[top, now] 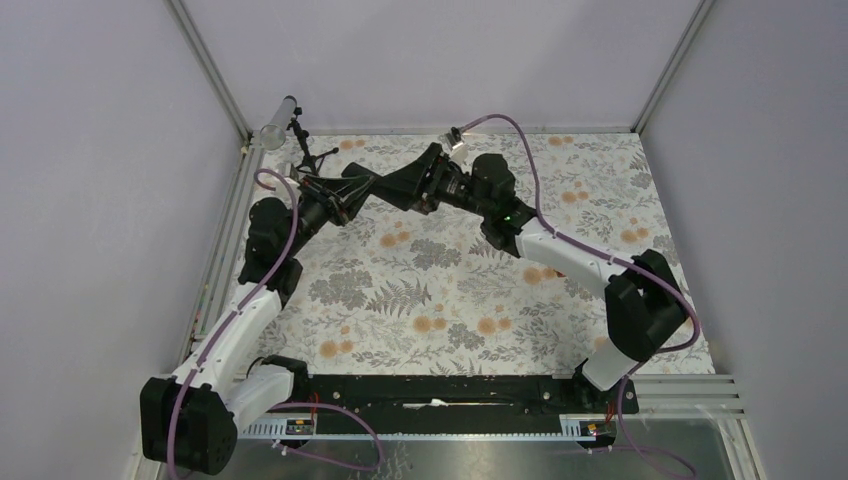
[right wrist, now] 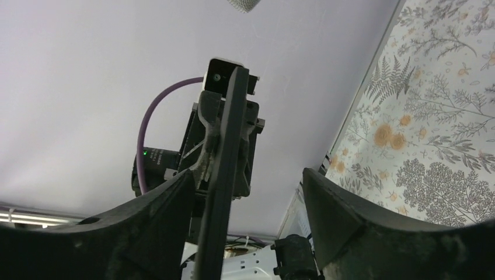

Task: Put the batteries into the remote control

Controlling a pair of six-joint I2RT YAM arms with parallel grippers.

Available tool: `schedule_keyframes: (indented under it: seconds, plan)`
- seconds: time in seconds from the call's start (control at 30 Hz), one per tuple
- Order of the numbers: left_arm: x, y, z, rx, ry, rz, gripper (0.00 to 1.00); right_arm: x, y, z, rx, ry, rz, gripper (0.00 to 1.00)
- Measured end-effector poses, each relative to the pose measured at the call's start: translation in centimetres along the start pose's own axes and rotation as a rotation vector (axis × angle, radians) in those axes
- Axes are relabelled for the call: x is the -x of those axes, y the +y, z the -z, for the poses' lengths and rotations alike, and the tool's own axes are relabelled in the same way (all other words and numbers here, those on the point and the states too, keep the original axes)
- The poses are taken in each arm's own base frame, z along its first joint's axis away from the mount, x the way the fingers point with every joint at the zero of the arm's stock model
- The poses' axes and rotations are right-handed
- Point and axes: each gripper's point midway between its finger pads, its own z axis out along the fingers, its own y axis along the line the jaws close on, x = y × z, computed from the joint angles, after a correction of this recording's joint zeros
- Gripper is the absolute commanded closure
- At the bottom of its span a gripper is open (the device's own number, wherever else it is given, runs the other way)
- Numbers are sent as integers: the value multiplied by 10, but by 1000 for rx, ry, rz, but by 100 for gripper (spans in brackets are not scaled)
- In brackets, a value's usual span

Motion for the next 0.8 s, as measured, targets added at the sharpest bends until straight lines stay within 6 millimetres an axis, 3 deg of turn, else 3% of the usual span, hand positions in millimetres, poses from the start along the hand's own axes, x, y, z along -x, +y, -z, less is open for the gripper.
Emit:
schedule_keyframes:
  seconds: [0.1, 0.27, 0.4, 0.63, 0.8]
  plan:
    - [-1, -3, 2, -6, 17, -35, 100, 6, 10, 13, 7, 11, 14, 13]
    - [-8, 0, 2, 5, 79, -120, 100, 15, 44, 40, 96, 21, 87, 14]
    - [-25, -7, -3, -13, 221, -246, 100, 9, 61, 60, 196, 110, 159, 13]
    - [-51, -23, 8, -74, 406, -530, 100, -19, 39, 76, 186, 331, 321, 12]
    - [-62, -19, 13, -106, 488, -596, 100, -26, 30, 80, 175, 389, 403, 25]
